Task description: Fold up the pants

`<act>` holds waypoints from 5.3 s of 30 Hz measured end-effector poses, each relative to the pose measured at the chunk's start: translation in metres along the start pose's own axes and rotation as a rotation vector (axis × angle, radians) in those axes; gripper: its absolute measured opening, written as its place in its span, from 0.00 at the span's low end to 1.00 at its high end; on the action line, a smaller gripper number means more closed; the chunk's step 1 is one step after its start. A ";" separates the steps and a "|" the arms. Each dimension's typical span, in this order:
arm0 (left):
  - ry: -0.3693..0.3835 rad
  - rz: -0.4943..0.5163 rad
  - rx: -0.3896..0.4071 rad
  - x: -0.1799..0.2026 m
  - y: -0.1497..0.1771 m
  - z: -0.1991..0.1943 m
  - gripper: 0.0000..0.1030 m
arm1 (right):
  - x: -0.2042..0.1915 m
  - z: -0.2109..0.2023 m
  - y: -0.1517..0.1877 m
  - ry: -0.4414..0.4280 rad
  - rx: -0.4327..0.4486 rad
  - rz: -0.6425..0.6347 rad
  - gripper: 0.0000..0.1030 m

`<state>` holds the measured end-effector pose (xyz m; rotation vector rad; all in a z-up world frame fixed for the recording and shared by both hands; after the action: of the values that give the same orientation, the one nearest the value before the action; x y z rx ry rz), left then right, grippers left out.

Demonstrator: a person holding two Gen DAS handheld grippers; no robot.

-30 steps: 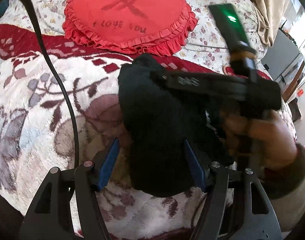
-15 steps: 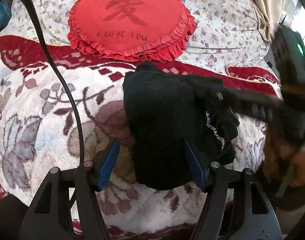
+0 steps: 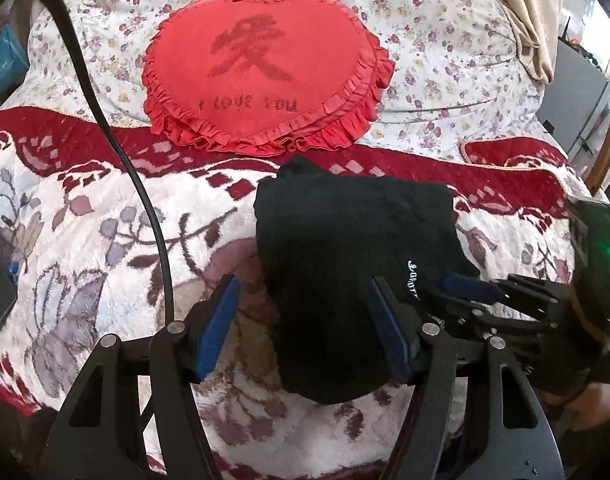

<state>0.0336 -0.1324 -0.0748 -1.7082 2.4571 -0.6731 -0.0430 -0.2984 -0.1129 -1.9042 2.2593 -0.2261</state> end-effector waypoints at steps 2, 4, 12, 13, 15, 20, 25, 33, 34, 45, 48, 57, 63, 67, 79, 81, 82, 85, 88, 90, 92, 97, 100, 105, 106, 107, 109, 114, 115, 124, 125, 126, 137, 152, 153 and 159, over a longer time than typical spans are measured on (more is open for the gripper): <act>-0.006 -0.001 -0.002 0.000 -0.002 0.002 0.65 | 0.001 -0.004 0.000 -0.011 -0.001 0.004 0.32; -0.013 -0.001 -0.004 0.000 -0.005 0.003 0.64 | 0.005 -0.013 -0.002 -0.015 0.015 0.024 0.32; -0.031 -0.017 0.004 -0.006 -0.019 0.012 0.65 | 0.022 -0.027 -0.019 0.027 0.079 0.084 0.39; -0.031 -0.020 0.000 -0.006 -0.020 0.015 0.64 | 0.024 -0.024 -0.020 0.025 0.074 0.091 0.39; -0.034 -0.028 -0.013 -0.009 -0.020 0.022 0.64 | 0.027 -0.018 -0.021 0.018 0.062 0.104 0.39; -0.023 -0.045 -0.048 -0.015 -0.017 0.039 0.65 | 0.033 0.001 -0.014 0.017 0.022 0.116 0.40; -0.022 -0.044 -0.044 -0.014 -0.018 0.045 0.66 | 0.037 0.005 -0.014 0.004 0.019 0.108 0.43; -0.003 -0.057 -0.046 -0.014 -0.018 0.051 0.67 | 0.036 0.008 -0.013 0.008 0.020 0.104 0.47; -0.004 -0.056 -0.046 -0.014 -0.018 0.051 0.67 | 0.036 0.007 -0.013 0.007 0.021 0.105 0.47; 0.014 -0.071 -0.058 -0.018 -0.011 0.035 0.67 | 0.040 -0.012 -0.014 -0.028 0.038 0.155 0.51; 0.013 -0.073 -0.054 -0.018 -0.010 0.030 0.66 | 0.040 -0.014 -0.012 -0.037 0.040 0.164 0.53; 0.027 -0.076 -0.066 -0.018 -0.008 0.025 0.67 | 0.049 -0.014 -0.010 -0.057 0.042 0.197 0.61; 0.066 -0.094 -0.087 -0.023 -0.006 0.024 0.67 | 0.055 -0.010 -0.009 -0.081 0.036 0.214 0.63; 0.080 -0.102 -0.096 -0.025 -0.005 0.025 0.67 | 0.058 -0.006 -0.010 -0.087 0.029 0.223 0.63; 0.196 -0.156 -0.139 -0.029 -0.002 0.044 0.77 | 0.059 0.014 -0.013 -0.158 -0.011 0.225 0.71; 0.211 -0.158 -0.143 -0.027 -0.002 0.047 0.77 | 0.058 0.016 -0.013 -0.173 -0.005 0.220 0.74; 0.219 -0.158 -0.145 -0.027 -0.002 0.049 0.78 | 0.058 0.017 -0.013 -0.181 -0.001 0.221 0.74; 0.246 -0.159 -0.156 -0.022 -0.003 0.055 0.78 | 0.060 0.019 -0.015 -0.227 0.028 0.231 0.76; 0.267 -0.159 -0.161 -0.016 -0.005 0.061 0.79 | 0.061 0.019 -0.017 -0.273 0.069 0.250 0.80; 0.275 -0.156 -0.168 -0.012 -0.007 0.065 0.82 | 0.058 0.018 -0.018 -0.268 0.081 0.241 0.75; 0.266 -0.154 -0.155 -0.008 -0.006 0.067 0.84 | 0.056 0.018 -0.017 -0.224 0.080 0.218 0.62; 0.246 -0.076 -0.116 0.005 -0.006 0.057 0.53 | 0.040 0.004 -0.020 -0.246 0.098 0.166 0.46; 0.253 -0.038 -0.091 0.003 -0.011 0.038 0.41 | 0.021 -0.009 -0.030 -0.235 0.123 0.108 0.45; 0.214 -0.012 0.012 -0.022 -0.034 -0.005 0.38 | -0.008 -0.032 -0.061 -0.283 0.180 0.043 0.44; 0.214 -0.019 0.018 -0.028 -0.038 -0.008 0.38 | -0.015 -0.035 -0.070 -0.288 0.194 0.030 0.43; 0.193 -0.031 0.029 -0.039 -0.043 -0.011 0.38 | -0.021 -0.038 -0.080 -0.284 0.211 0.017 0.36; 0.121 -0.053 0.052 -0.059 -0.051 -0.009 0.38 | -0.027 -0.037 -0.091 -0.283 0.220 0.006 0.27; 0.110 -0.118 -0.022 -0.090 -0.035 0.019 0.38 | -0.041 0.000 -0.094 -0.283 0.111 -0.012 0.23; 0.113 -0.117 -0.027 -0.091 -0.031 0.021 0.38 | -0.042 0.003 -0.088 -0.285 0.096 -0.009 0.23; 0.177 -0.129 0.003 -0.099 -0.031 0.008 0.75 | 0.001 0.006 -0.039 -0.300 0.081 0.151 0.67; 0.187 -0.133 -0.009 -0.099 -0.031 0.010 0.76 | 0.004 0.009 -0.037 -0.298 0.076 0.170 0.67; 0.188 -0.133 -0.028 -0.099 -0.029 0.014 0.76 | 0.009 0.016 -0.036 -0.308 0.063 0.200 0.68; 0.201 -0.132 -0.072 -0.078 -0.015 0.046 0.61 | -0.023 0.055 -0.068 -0.426 0.071 0.183 0.40; 0.102 -0.164 -0.058 -0.105 -0.018 0.027 0.54 | -0.050 0.045 -0.109 -0.196 0.027 0.019 0.48; 0.081 -0.153 -0.060 -0.107 -0.012 0.029 0.56 | -0.043 0.052 -0.100 -0.136 -0.009 0.028 0.48; 0.002 -0.117 0.035 -0.113 -0.021 -0.008 0.58 | -0.032 0.005 -0.107 -0.129 0.114 0.069 0.48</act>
<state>0.0925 -0.0332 -0.0800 -1.8509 2.3465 -0.7254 0.0658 -0.2847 -0.0921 -1.7297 2.1751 -0.2114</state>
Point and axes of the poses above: each gripper's, at about its wrist camera, not at the fingertips, and z roughly the way its jaws point, x to its right, y to its underside, the point moved 7 cm from there along z, roughly the way its jaws point, and after that the axes turned 15 degrees about -x, right-handed, at the moved point
